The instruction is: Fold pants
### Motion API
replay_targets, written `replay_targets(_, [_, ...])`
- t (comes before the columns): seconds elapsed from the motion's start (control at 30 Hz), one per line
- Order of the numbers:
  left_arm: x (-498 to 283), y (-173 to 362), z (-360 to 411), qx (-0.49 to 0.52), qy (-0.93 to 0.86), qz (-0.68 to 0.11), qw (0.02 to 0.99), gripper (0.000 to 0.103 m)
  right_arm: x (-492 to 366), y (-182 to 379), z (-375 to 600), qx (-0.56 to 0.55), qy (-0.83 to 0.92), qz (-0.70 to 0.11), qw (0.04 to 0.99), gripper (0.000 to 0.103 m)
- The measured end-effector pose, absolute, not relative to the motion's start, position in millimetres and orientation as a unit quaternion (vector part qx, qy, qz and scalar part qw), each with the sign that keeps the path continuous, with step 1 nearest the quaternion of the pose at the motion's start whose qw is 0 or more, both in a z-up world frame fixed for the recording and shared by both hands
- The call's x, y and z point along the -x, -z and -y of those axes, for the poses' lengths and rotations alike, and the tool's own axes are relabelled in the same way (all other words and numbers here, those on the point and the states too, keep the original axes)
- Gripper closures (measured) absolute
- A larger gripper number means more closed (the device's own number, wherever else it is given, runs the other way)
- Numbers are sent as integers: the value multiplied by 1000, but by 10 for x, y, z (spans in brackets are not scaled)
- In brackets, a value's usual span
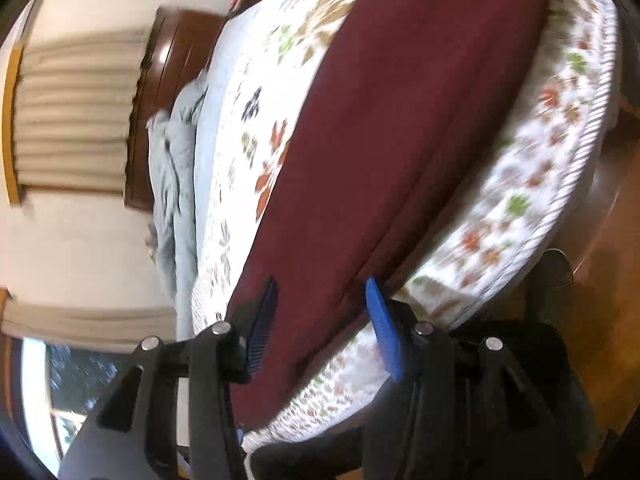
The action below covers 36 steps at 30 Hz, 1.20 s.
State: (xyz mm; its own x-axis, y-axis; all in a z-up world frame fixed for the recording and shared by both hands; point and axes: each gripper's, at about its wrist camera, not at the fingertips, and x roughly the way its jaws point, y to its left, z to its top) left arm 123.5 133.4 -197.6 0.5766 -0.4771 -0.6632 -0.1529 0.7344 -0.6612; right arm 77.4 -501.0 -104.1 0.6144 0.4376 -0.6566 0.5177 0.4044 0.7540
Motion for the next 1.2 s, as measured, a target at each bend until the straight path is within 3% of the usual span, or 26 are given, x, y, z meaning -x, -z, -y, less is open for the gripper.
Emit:
replay_targets(0.3, [-1733,2426,-1491,312,64,-506,802,26,-936,1304,5081,-552,20,-460,695,59])
replay_targets(0.37, [-1736,2443,-1521,316,66,-505,801,26,-932,1245,5112,-531,26,-459,712,89])
replay_targets(0.4, [-1727,2444,-1538,319,65,-504,800,26,-912,1219,5108,-530,23,-451,718,96])
replay_targets(0.5, [-1708,2447,-1537,319,65,-502,801,27,-832,1313,5112,-528,26,-455,717,96])
replay_targets(0.57, [-1698,2437,-1518,315,67,-502,803,27,-837,1434,5134,-537,8,-459,707,94])
replay_targets(0.6, [-1688,2436,-1507,314,68,-502,803,27,-830,1401,5131,-542,-3,-452,708,87])
replay_targets(0.63, [-1691,2433,-1504,315,69,-502,802,27,-804,1346,5173,-546,-12,-440,713,72])
replay_targets(0.7, [-1702,2400,-1460,316,74,-501,802,27,-637,1160,5431,-544,13,-398,739,57])
replay_targets(0.9, [-1693,2397,-1462,319,79,-497,803,27,-482,970,6114,-561,69,-332,756,58])
replay_targets(0.97, [-1699,2394,-1456,320,75,-499,802,26,-583,1102,6198,-556,76,-351,750,65])
replay_targets(1.03, [-1702,2392,-1452,319,75,-499,802,26,-623,1234,6312,-552,76,-365,745,89])
replay_targets(1.07, [-1702,2392,-1451,318,75,-500,802,26,-588,1226,6354,-561,66,-354,745,89])
replay_targets(1.1, [-1701,2387,-1452,317,76,-500,802,26,-503,1138,6421,-570,47,-321,755,78])
replay_targets(1.13, [-1698,2387,-1450,317,78,-500,802,26,-377,1038,6500,-574,40,-284,767,60])
replay_targets(1.2, [-1692,2384,-1453,317,81,-499,802,26,-153,1002,6677,-584,64,-251,770,44])
